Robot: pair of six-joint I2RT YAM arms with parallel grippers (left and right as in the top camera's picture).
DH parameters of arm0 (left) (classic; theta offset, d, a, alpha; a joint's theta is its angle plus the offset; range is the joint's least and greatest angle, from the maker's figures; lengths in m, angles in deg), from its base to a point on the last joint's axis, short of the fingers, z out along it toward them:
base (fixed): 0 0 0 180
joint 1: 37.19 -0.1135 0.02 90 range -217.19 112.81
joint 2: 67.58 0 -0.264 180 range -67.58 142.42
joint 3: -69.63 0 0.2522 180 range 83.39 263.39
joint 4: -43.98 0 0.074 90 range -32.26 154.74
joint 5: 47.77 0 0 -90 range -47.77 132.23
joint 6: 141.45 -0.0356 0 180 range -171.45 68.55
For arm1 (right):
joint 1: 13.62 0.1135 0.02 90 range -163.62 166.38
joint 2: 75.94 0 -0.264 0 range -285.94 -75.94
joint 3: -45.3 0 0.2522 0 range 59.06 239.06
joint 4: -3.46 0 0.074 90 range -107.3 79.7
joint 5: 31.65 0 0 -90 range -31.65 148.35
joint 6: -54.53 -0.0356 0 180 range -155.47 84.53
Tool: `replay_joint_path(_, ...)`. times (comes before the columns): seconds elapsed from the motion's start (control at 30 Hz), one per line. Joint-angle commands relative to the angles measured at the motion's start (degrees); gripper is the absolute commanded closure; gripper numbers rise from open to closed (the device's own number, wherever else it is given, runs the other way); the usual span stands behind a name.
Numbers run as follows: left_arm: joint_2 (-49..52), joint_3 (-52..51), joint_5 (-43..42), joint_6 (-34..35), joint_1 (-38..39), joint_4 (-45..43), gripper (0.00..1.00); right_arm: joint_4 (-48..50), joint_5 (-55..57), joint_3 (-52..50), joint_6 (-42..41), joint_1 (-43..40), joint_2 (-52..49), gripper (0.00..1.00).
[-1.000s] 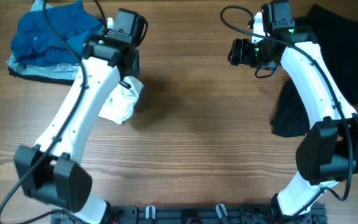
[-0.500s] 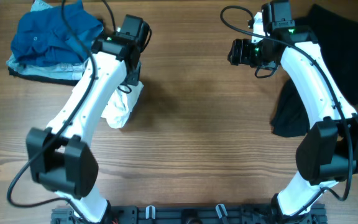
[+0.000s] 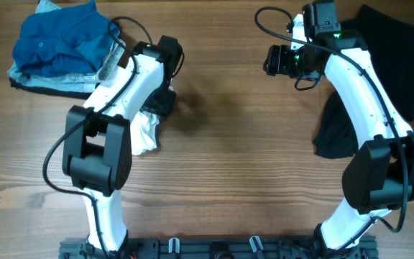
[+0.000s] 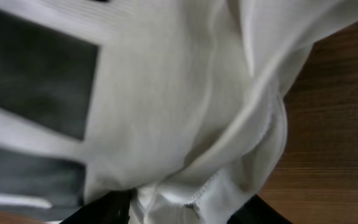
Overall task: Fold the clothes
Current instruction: 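Carry the white bundle with the left gripper toward the blue stack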
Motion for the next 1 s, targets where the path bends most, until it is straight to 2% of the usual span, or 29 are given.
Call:
replay_joint_path(0.0,1.68,-3.91,-3.74,-0.50,-0.37,-1.51,0.50,0.39,0.98,0.70,0.92,-0.15,0.74,0.17)
replay_joint_path(0.27,1.68,-13.16,-2.47,-0.44,-0.48,-12.50,0.39,0.52,0.98,0.66,0.94,-0.15,0.74,0.17)
replay_joint_path(0.5,1.68,-20.06,0.61,-0.26,-0.48,-24.65,0.23,0.52,0.98,0.61,0.94,-0.15,0.74,0.16)
replay_joint_path(0.6,1.68,-23.26,2.54,-0.28,-0.48,-28.22,0.23,0.52,0.98,0.59,0.94,-0.15,0.74,0.16)
replay_joint_path(0.67,1.68,-25.11,2.51,-0.26,-0.48,-30.10,0.28,0.50,0.98,0.59,0.94,-0.15,0.74,0.16)
replay_joint_path(0.8,1.68,-28.35,2.51,-0.22,-0.48,-33.33,0.53,0.42,0.96,0.59,0.94,-0.15,0.74,0.16)
replay_joint_path(0.87,1.68,-29.46,2.54,0.24,-0.48,-34.77,0.57,0.33,0.96,0.59,0.92,-0.15,0.74,0.16)
replay_joint_path(0.97,1.68,-31.43,2.80,2.43,-0.48,-38.01,0.58,0.28,0.96,0.59,0.94,-0.15,0.74,0.16)
